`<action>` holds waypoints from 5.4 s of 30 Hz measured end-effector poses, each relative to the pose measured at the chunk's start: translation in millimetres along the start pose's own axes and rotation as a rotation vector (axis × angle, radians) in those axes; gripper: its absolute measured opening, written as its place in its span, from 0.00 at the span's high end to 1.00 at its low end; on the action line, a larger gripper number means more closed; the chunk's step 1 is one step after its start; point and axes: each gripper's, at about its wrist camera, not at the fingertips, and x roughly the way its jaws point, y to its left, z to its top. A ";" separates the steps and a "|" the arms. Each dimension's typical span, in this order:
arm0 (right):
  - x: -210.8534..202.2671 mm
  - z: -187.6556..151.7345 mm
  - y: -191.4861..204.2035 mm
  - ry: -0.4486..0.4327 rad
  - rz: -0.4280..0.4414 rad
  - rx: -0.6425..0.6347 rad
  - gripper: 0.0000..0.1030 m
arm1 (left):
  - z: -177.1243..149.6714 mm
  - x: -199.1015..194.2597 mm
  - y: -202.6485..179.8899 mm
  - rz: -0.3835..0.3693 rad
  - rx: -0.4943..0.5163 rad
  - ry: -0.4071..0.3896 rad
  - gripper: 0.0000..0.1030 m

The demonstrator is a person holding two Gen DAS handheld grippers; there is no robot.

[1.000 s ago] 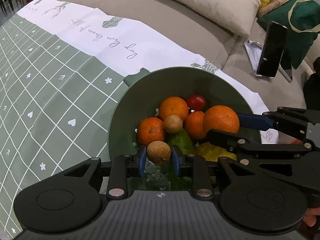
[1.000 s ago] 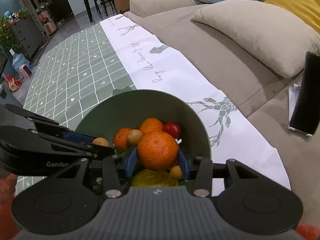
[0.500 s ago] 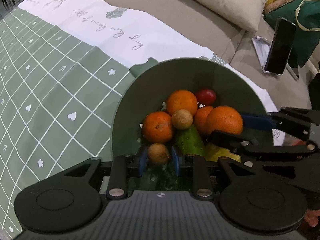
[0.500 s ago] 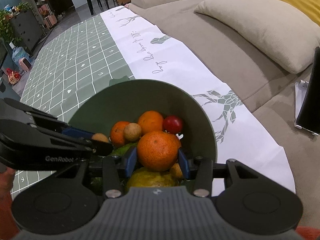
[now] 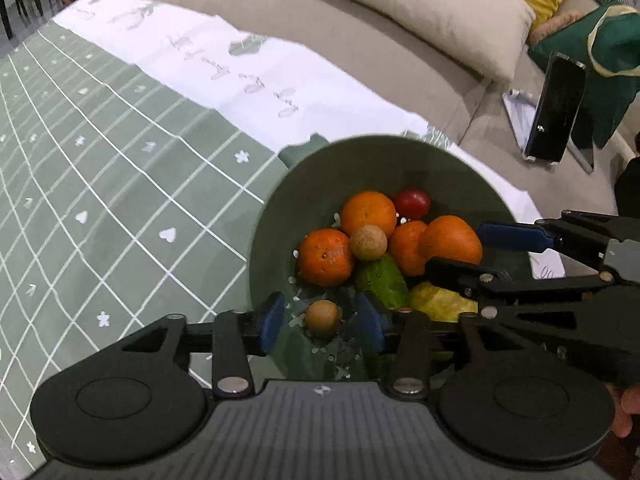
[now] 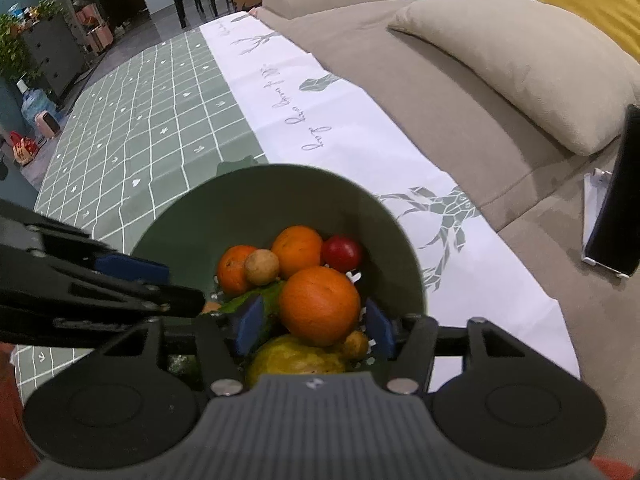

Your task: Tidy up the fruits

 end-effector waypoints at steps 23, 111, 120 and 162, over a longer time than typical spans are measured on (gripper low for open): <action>-158.3 -16.2 55.2 -0.410 -0.018 -0.048 0.17 | -70.2 -164.1 -13.6 0.294 -0.033 -0.504 0.23; -134.4 -148.3 98.2 -0.480 0.006 -0.145 0.14 | -187.6 -132.0 -1.8 0.417 -0.228 -0.443 0.11; -133.1 -148.7 98.3 -0.476 0.011 -0.148 0.14 | -187.8 -131.9 -1.4 0.412 -0.227 -0.444 0.11; -128.1 -150.1 97.5 -0.465 0.016 -0.155 0.14 | -188.5 -128.7 3.4 0.413 -0.227 -0.437 0.11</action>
